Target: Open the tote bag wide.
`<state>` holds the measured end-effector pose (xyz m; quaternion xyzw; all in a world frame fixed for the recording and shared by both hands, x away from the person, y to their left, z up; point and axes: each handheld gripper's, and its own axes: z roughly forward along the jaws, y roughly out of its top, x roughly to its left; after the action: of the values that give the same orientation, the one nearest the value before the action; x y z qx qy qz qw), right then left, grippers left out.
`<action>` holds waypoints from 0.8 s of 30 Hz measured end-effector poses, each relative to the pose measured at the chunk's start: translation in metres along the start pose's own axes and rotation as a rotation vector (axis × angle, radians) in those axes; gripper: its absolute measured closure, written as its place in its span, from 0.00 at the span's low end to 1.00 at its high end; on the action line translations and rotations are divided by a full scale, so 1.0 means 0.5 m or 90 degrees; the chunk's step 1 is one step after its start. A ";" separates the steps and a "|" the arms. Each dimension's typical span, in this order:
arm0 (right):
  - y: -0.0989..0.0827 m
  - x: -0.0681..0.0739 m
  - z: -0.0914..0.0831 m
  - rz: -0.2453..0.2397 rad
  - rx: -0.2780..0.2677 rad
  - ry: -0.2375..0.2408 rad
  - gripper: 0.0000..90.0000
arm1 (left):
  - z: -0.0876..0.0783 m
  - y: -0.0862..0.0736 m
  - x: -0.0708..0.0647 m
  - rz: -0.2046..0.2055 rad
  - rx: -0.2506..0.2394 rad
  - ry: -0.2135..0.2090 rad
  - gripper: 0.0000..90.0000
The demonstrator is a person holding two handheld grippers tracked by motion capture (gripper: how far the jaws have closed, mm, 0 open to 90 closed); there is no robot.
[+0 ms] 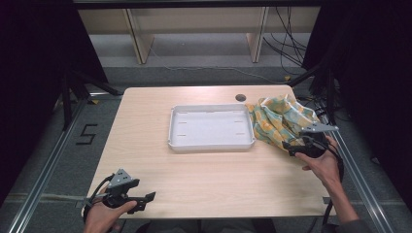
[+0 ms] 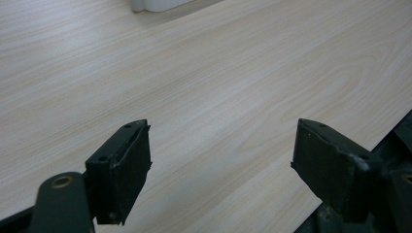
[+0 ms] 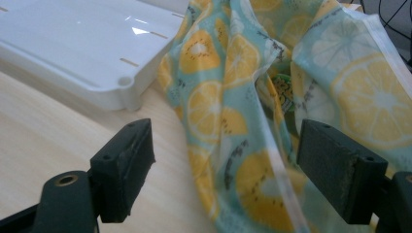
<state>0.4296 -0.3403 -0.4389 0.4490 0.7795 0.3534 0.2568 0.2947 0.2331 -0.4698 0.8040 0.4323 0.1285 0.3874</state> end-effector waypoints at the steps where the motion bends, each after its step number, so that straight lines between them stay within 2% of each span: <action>1: 0.005 -0.003 0.008 -0.005 0.001 0.001 0.25 | 0.000 0.000 0.000 0.001 0.000 -0.001 0.23; 2: 0.009 -0.004 0.014 -0.009 0.005 0.001 0.25 | -0.002 0.000 0.004 0.018 0.008 -0.001 0.23; 4: 0.017 -0.001 0.027 0.005 0.020 0.007 0.25 | -0.001 -0.001 0.002 0.015 0.008 0.000 0.23; 5: 0.020 -0.001 0.036 -0.007 0.018 0.005 0.25 | -0.002 0.000 0.003 0.019 0.012 -0.001 0.23; 6: 0.024 0.000 0.042 -0.016 0.034 0.007 0.25 | -0.002 0.000 0.003 0.021 0.012 -0.001 0.23; 8: 0.031 0.004 0.056 -0.023 0.051 0.009 0.25 | 0.000 0.001 0.003 0.022 0.011 -0.002 0.23; 9: 0.034 0.010 0.063 -0.010 0.057 0.008 0.24 | 0.001 -0.001 0.002 0.020 0.004 0.000 0.23; 10: 0.036 0.010 0.071 -0.022 0.055 0.004 0.24 | 0.000 -0.001 0.003 0.023 0.008 0.000 0.23; 13: 0.042 0.012 0.094 -0.020 0.065 0.003 0.22 | 0.003 0.001 0.000 0.011 0.003 -0.004 0.23; 16: 0.040 0.008 0.117 -0.024 0.082 0.004 0.22 | 0.001 0.001 0.002 0.020 0.004 -0.003 0.23; 17: 0.040 0.009 0.122 -0.013 0.094 0.004 0.21 | 0.002 0.001 0.001 0.015 0.005 -0.006 0.23; 19: 0.037 0.004 0.134 -0.014 0.104 0.004 0.21 | 0.003 0.001 0.001 0.012 0.003 -0.006 0.23; 20: 0.036 0.001 0.139 -0.024 0.107 0.004 0.21 | 0.003 0.000 0.001 0.011 0.002 -0.007 0.23; 21: 0.036 0.002 0.142 -0.019 0.116 0.009 0.21 | 0.002 0.001 0.001 0.017 0.006 -0.003 0.23; 22: 0.033 0.000 0.146 -0.034 0.115 0.007 0.23 | 0.001 0.002 0.002 0.018 0.010 -0.008 0.23; 23: 0.034 0.003 0.148 -0.029 0.125 0.011 0.26 | 0.003 0.001 0.002 0.018 0.003 -0.006 0.23; 24: 0.031 0.000 0.153 -0.051 0.122 0.016 0.29 | 0.003 0.001 0.002 0.019 0.004 -0.006 0.23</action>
<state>0.4928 -0.3103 -0.4740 0.4356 0.8300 0.2724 0.2171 0.2963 0.2330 -0.4708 0.8123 0.4186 0.1292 0.3851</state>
